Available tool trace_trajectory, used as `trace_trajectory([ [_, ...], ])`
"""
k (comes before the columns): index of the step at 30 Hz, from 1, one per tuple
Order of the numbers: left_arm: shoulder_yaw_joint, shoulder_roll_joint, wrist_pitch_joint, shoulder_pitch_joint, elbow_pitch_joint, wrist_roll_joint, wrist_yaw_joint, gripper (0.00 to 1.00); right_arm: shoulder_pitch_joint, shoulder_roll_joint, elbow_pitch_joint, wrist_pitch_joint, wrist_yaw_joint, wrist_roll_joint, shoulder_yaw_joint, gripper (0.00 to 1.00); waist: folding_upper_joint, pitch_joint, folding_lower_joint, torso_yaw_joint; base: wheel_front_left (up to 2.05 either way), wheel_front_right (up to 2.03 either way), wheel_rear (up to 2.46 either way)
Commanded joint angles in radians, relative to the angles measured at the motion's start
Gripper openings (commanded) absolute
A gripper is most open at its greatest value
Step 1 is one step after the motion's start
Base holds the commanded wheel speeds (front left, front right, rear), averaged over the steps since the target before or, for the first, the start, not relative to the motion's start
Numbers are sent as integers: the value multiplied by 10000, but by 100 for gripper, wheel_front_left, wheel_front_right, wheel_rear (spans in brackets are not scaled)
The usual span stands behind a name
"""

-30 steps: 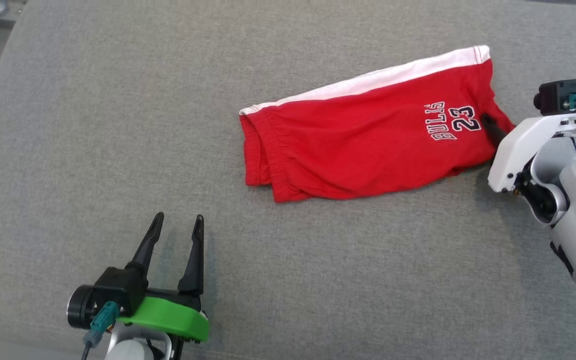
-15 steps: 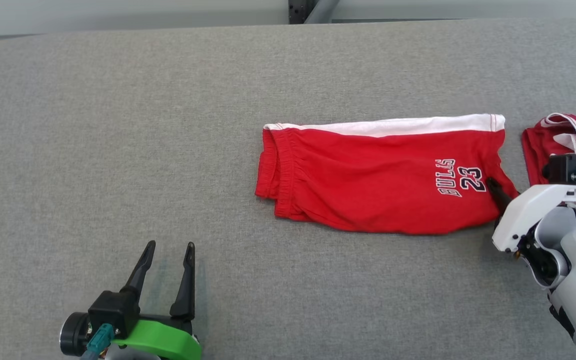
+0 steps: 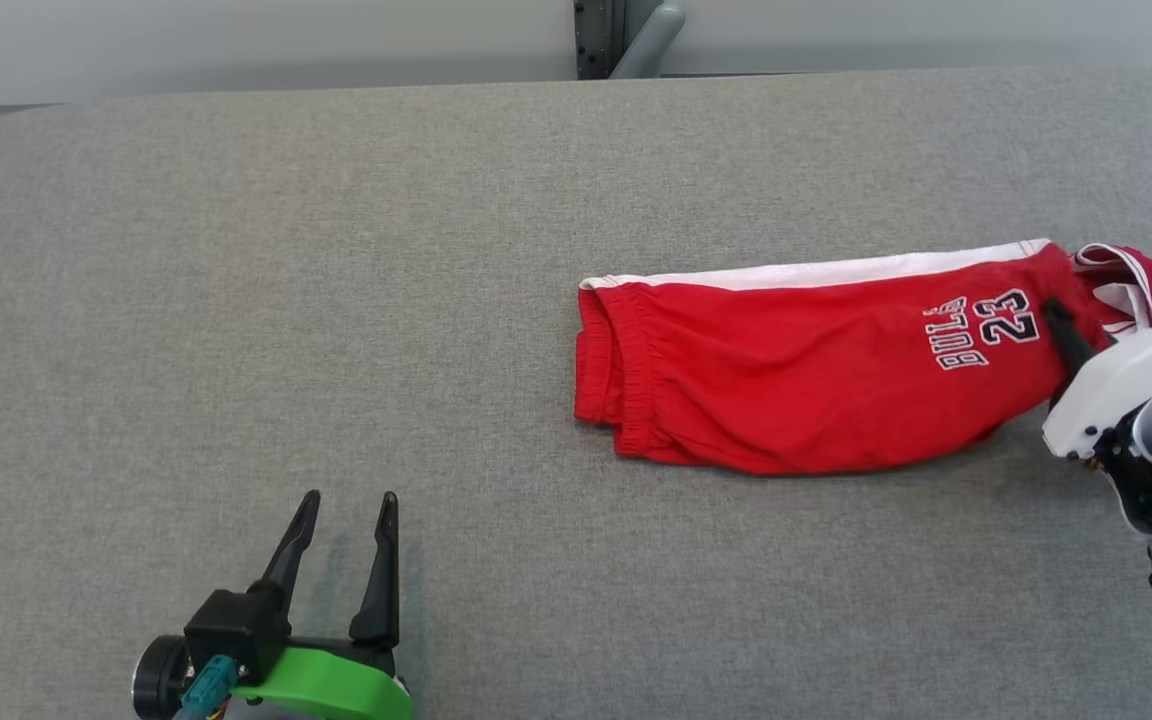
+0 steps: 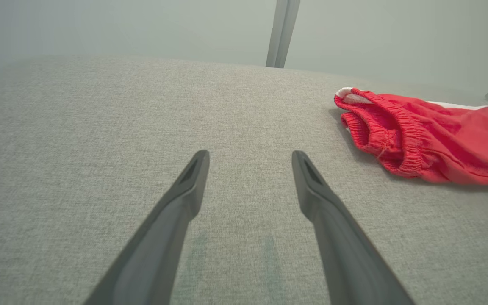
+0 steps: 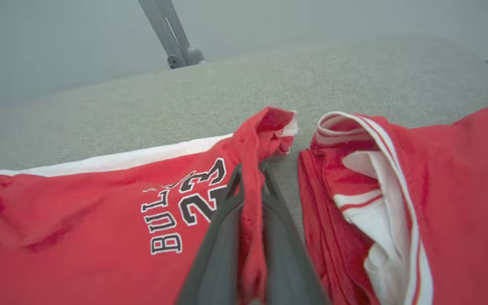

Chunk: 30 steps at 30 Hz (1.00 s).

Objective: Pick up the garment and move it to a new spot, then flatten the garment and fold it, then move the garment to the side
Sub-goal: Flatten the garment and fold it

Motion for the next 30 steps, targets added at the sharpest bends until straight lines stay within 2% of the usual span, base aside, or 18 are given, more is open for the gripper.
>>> trace_trajectory([
  [1, 34, 2, -24, 146, -12, -68, 36, 100, -136, -94, -345, 103, -12, -235, -128, 0, -1, -88, 0, 119, 0, 0, 0],
  [7, 30, -47, -24, 238, -24, -205, 99, 100, 14, 181, -2381, 1125, -9, -1089, -85, 0, -1, -236, 0, 282, 0, 0, 0],
  [11, -33, -60, -24, 204, -25, -281, 120, 100, 325, 832, -3823, 2116, -9, -1721, 446, 0, -1, -224, 0, 358, 0, 0, 0],
  [14, -73, -68, -24, 94, -16, -313, 110, 100, 406, 1586, -4426, 2622, -8, -1988, 865, 0, -1, -157, 0, 406, 0, 0, 0],
  [21, -270, -75, -24, -284, 3, -521, 154, 100, 196, 3158, -4064, 2763, -8, -2442, 1124, 0, -1, 85, 0, 727, 0, 0, 0],
  [26, -521, -73, -24, -361, 4, -723, 289, 100, -31, 3677, -3193, 2396, -8, -2662, 952, 0, -1, 177, 0, 970, 0, 0, 0],
  [30, -596, -73, -24, -338, 16, -811, 359, 100, -217, 3766, -2523, 2151, -8, -2820, 1025, 0, -1, 217, 0, 1082, 0, 0, 0],
])
